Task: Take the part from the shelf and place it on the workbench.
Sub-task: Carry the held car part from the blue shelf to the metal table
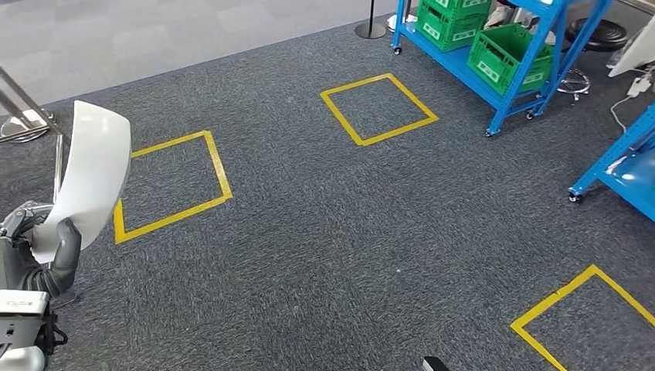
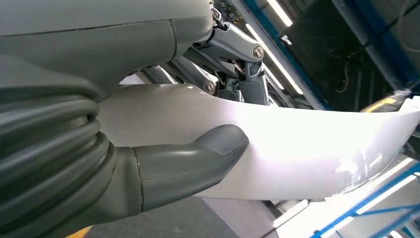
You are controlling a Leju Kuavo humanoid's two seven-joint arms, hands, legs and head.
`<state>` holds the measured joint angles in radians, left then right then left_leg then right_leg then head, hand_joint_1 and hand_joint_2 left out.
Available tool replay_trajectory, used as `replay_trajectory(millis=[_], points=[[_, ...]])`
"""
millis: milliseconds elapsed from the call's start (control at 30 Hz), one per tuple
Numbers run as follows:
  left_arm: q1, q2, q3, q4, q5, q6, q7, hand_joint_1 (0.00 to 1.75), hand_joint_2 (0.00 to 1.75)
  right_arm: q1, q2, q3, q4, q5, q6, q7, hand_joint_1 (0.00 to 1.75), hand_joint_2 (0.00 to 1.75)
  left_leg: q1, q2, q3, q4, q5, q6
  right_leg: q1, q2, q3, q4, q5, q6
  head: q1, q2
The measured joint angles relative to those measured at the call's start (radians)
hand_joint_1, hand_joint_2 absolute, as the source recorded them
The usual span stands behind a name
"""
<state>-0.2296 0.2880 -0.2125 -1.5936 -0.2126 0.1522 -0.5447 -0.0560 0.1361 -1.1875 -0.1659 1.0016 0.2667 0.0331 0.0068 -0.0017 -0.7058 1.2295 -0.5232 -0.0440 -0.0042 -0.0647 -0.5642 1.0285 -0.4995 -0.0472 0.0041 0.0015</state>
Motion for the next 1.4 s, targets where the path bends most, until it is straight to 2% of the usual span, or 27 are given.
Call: replay_trajectory(millis=[67,133,200,233,300,367,433,467,500,533,600,633,700,733,767,800,867,933,967,1033,1100,1133,1167,1233,1300,1367,1400], points=[[0.001,0.0,0.003,-0.001,-0.005,0.0,0.0,1.75,1.75,-0.001,0.001,0.0,0.0,0.002,0.002,-0.003,0.0,0.0,-0.004,0.038,0.071,-0.132,0.052,0.007,0.003,-0.021,0.005,0.003,-0.007,0.007,0.0,0.0],[0.0,0.0,0.005,-0.003,-0.009,0.0,0.0,1.75,1.75,-0.001,0.001,0.0,0.0,0.003,0.002,-0.008,0.0,0.0,-0.009,0.06,0.105,-0.197,0.065,0.022,0.007,-0.038,0.009,0.005,-0.013,0.017,0.002,0.0],[0.0,0.0,0.006,-0.004,-0.013,0.0,0.0,1.75,1.75,-0.003,0.001,0.0,0.0,0.003,0.002,-0.012,0.0,0.0,-0.012,0.04,0.105,-0.202,0.066,0.037,0.008,-0.057,0.015,0.004,-0.018,0.028,0.003,0.0],[0.0,0.001,0.007,-0.005,-0.017,0.0,0.0,1.75,1.75,-0.005,0.001,0.0,0.0,0.004,0.003,-0.014,0.0,0.0,-0.011,0.029,0.106,-0.205,0.068,0.043,0.006,-0.051,0.016,0.007,-0.022,0.034,0.004,0.0],[-0.004,0.001,0.01,-0.007,-0.029,0.0,0.001,1.75,1.75,-0.007,0.002,0.0,0.0,0.004,0.003,-0.015,0.0,0.0,-0.005,0.009,0.11,-0.211,0.072,0.054,0.001,-0.002,-0.005,0.058,-0.053,0.047,0.006,0.0],[-0.01,0.001,0.011,-0.008,-0.045,0.002,0.003,1.75,1.75,-0.005,0.002,0.0,0.0,0.005,0.003,-0.014,0.0,0.0,-0.002,-0.012,0.108,-0.212,0.074,0.06,-0.003,0.049,-0.069,0.183,-0.111,0.055,0.009,0.0],[-0.012,0.005,0.013,-0.008,-0.06,0.004,0.007,1.75,1.75,-0.003,0.002,0.0,0.0,0.008,0.003,-0.011,0.0,0.0,-0.003,-0.037,0.107,-0.21,0.073,0.061,-0.003,0.058,-0.127,0.286,-0.139,0.057,0.011,0.0],[-0.013,0.008,0.016,-0.008,-0.066,0.004,0.01,1.75,1.75,-0.001,0.002,0.0,0.0,0.009,0.003,-0.01,0.0,0.0,-0.003,-0.05,0.106,-0.208,0.073,0.061,-0.004,0.06,-0.132,0.286,-0.124,0.056,0.011,0.0],[-0.015,0.012,0.019,-0.009,-0.069,0.004,0.012,1.75,1.75,-0.001,0.002,0.0,0.0,0.01,0.002,-0.009,0.0,0.0,-0.002,-0.063,0.106,-0.206,0.073,0.059,-0.004,0.064,-0.116,0.244,-0.092,0.054,0.011,0.0],[-0.018,0.015,0.023,-0.01,-0.071,0.004,0.012,1.75,1.75,-0.001,0.002,0.0,0.0,0.01,0.002,-0.009,0.0,0.0,-0.001,-0.075,0.106,-0.203,0.072,0.057,-0.006,0.077,-0.085,0.174,-0.052,0.051,0.011,0.0],[-0.024,0.02,0.028,-0.013,-0.074,0.004,0.014,1.75,1.75,-0.002,0.003,0.0,0.0,0.01,0.002,-0.009,0.0,0.0,-0.002,-0.098,0.103,-0.199,0.071,0.047,-0.007,0.11,-0.031,0.054,-0.006,0.047,0.011,0.0],[-0.026,0.022,0.03,-0.014,-0.074,0.004,0.014,1.75,1.75,-0.002,0.003,0.0,0.0,0.01,0.002,-0.009,0.0,0.0,-0.003,-0.107,0.1,-0.198,0.072,0.04,-0.006,0.119,-0.019,0.025,0.0,0.044,0.011,0.0],[-0.027,0.028,0.033,-0.016,-0.075,0.005,0.015,1.75,1.75,-0.004,0.004,0.0,0.0,0.01,0.002,-0.009,0.0,0.0,-0.002,-0.125,0.095,-0.204,0.077,0.026,-0.004,0.107,-0.016,0.016,0.001,0.033,0.011,0.0],[-0.027,0.032,0.035,-0.017,-0.075,0.005,0.015,1.75,1.75,-0.005,0.005,0.0,0.0,0.01,0.003,-0.009,0.0,0.0,-0.001,-0.123,0.092,-0.205,0.078,0.02,-0.004,0.097,-0.014,0.013,0.004,0.026,0.01,0.0],[-0.028,0.036,0.037,-0.017,-0.075,0.005,0.016,1.75,1.75,-0.006,0.005,0.0,0.0,0.01,0.002,-0.009,0.0,0.0,-0.001,-0.105,0.087,-0.197,0.072,0.015,-0.005,0.087,-0.011,0.008,0.007,0.018,0.009,0.0],[-0.03,0.039,0.038,-0.017,-0.075,0.005,0.016,1.75,1.75,-0.005,0.006,0.0,0.0,0.01,0.002,-0.009,0.0,0.0,-0.002,-0.078,0.073,-0.17,0.054,0.011,-0.006,0.076,-0.008,0.004,0.01,0.012,0.008,0.0],[-0.034,0.042,0.039,-0.017,-0.075,0.006,0.016,1.75,1.75,-0.003,0.007,0.0,0.0,0.01,0.002,-0.009,0.0,0.0,-0.001,-0.02,0.022,-0.055,-0.012,0.004,-0.004,0.053,-0.007,0.001,0.01,0.004,0.005,0.0],[-0.033,0.042,0.039,-0.016,-0.078,0.006,0.017,1.75,1.75,-0.001,0.007,0.0,0.0,0.011,0.002,-0.009,0.0,0.0,0.0,-0.007,-0.032,0.062,-0.059,-0.001,-0.001,0.029,-0.007,0.001,0.008,0.0,0.004,0.0],[-0.032,0.043,0.039,-0.016,-0.08,0.006,0.019,1.75,1.75,-0.001,0.007,0.0,0.0,0.011,0.003,-0.007,0.0,0.0,0.0,-0.006,-0.037,0.076,-0.056,-0.002,0.0,0.017,-0.006,0.001,0.006,-0.001,0.004,0.0],[-0.033,0.051,0.041,-0.017,-0.086,0.005,0.023,1.75,1.75,-0.002,0.008,0.0,0.0,0.013,0.003,-0.002,0.0,0.0,-0.001,0.008,0.013,-0.012,-0.002,0.002,0.001,-0.007,-0.001,0.003,0.002,0.001,0.004,0.0],[-0.035,0.066,0.046,-0.022,-0.086,0.005,0.027,1.75,1.75,-0.003,0.01,0.0,0.0,0.013,0.003,0.0,0.0,0.0,-0.006,0.054,0.087,-0.148,0.048,0.012,0.005,-0.026,0.005,0.005,-0.005,0.006,0.004,0.0],[-0.036,0.073,0.051,-0.024,-0.085,0.005,0.029,1.75,1.75,-0.003,0.01,0.0,0.0,0.013,0.003,0.0,0.0,0.0,-0.01,0.068,0.109,-0.188,0.058,0.019,0.007,-0.034,0.007,0.007,-0.009,0.011,0.005,0.0],[-0.037,0.08,0.055,-0.026,-0.083,0.004,0.03,1.75,1.75,-0.004,0.011,0.0,0.0,0.013,0.003,0.0,0.0,0.0,-0.013,0.072,0.115,-0.204,0.06,0.024,0.009,-0.043,0.009,0.007,-0.011,0.016,0.005,0.0],[-0.036,0.092,0.062,-0.027,-0.081,0.004,0.03,1.75,1.75,-0.006,0.011,0.0,0.0,0.014,0.003,-0.001,0.0,0.0,-0.011,0.046,0.114,-0.207,0.064,0.034,0.009,-0.059,0.013,0.006,-0.016,0.026,0.006,0.0],[-0.038,0.101,0.068,-0.029,-0.081,0.004,0.031,1.75,1.75,-0.008,0.012,0.0,0.0,0.013,0.003,-0.002,0.0,0.0,-0.004,0.025,0.115,-0.213,0.07,0.044,0.006,-0.024,0.004,0.033,-0.036,0.039,0.007,0.0],[-0.041,0.103,0.071,-0.03,-0.081,0.004,0.031,1.75,1.75,-0.009,0.012,0.0,0.0,0.013,0.003,-0.003,0.0,0.0,0.001,0.004,0.115,-0.215,0.073,0.052,0.001,0.036,-0.045,0.138,-0.09,0.049,0.009,0.0],[-0.042,0.103,0.071,-0.03,-0.081,0.004,0.031,1.75,1.75,-0.008,0.012,0.0,0.0,0.013,0.003,-0.002,0.0,0.0,0.001,-0.008,0.114,-0.215,0.073,0.054,-0.001,0.051,-0.081,0.208,-0.118,0.051,0.01,0.0]])
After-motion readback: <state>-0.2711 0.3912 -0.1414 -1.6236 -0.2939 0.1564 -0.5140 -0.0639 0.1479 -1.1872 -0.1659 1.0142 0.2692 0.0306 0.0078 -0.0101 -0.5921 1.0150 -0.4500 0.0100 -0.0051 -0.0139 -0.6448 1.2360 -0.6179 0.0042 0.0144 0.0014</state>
